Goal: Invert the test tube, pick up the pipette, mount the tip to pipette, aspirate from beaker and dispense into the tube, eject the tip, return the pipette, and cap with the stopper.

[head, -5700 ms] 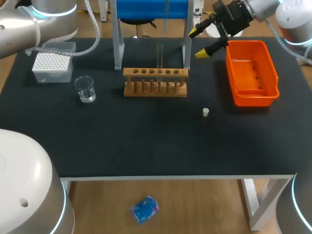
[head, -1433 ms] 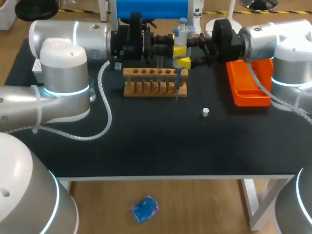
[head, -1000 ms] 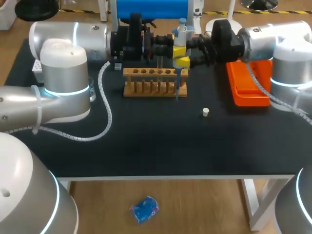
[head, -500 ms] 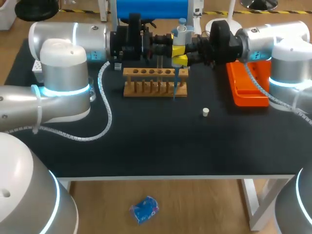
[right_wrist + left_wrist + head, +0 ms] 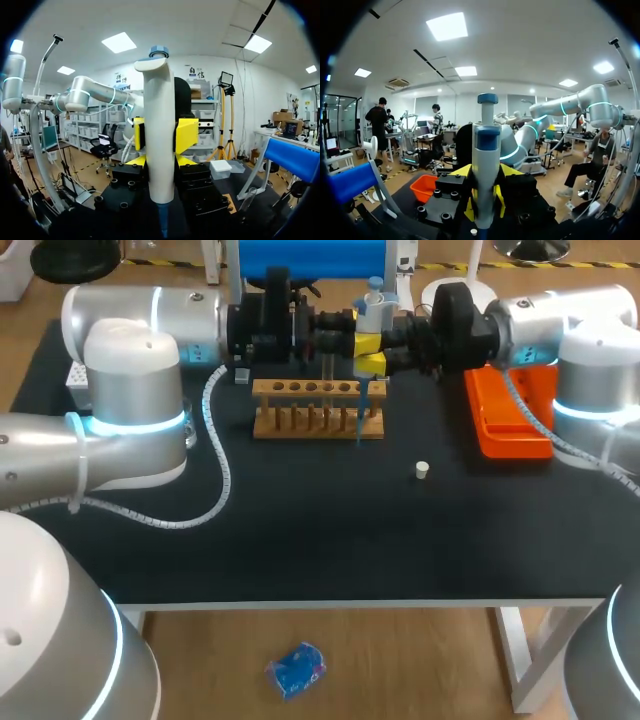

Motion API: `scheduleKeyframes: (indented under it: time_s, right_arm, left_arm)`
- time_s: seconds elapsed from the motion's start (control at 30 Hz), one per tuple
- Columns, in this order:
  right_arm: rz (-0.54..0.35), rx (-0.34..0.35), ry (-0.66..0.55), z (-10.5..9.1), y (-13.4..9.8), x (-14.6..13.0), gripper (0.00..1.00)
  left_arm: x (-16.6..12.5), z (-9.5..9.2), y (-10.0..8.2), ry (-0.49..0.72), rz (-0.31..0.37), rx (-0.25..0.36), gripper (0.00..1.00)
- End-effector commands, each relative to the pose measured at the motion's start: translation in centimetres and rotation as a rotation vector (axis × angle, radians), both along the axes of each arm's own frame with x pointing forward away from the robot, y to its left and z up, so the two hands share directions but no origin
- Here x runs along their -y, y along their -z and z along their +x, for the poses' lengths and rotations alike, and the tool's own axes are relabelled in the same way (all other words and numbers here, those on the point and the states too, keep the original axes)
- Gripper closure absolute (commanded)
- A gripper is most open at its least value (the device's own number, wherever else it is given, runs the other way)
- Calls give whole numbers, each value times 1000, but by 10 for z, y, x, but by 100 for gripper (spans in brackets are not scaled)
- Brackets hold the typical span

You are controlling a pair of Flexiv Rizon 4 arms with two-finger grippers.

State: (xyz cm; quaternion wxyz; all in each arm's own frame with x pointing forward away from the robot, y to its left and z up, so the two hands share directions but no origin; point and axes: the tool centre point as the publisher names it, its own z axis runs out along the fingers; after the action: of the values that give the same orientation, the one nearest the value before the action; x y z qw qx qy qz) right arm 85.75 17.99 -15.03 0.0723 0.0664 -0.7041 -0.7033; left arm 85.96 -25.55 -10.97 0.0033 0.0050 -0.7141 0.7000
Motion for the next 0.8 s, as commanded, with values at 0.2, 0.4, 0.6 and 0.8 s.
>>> scheduleKeyframes:
  time_s: [0.2, 0.4, 0.6, 0.8]
  right_arm:
    - [-4, -3, 1, 3, 2, 5, 100]
    - [1, -6, 25, 2, 5, 27, 100]
    - [5, -2, 56, 3, 2, 58, 100]
    - [-5, 9, 80, 5, -6, 90, 100]
  left_arm:
    - [-7, -2, -11, -52, -38, 26, 0]
    - [-7, -2, -11, -52, -38, 26, 0]
    - [-7, -2, -11, -52, -38, 26, 0]
    - [-7, -2, -11, -52, -38, 26, 0]
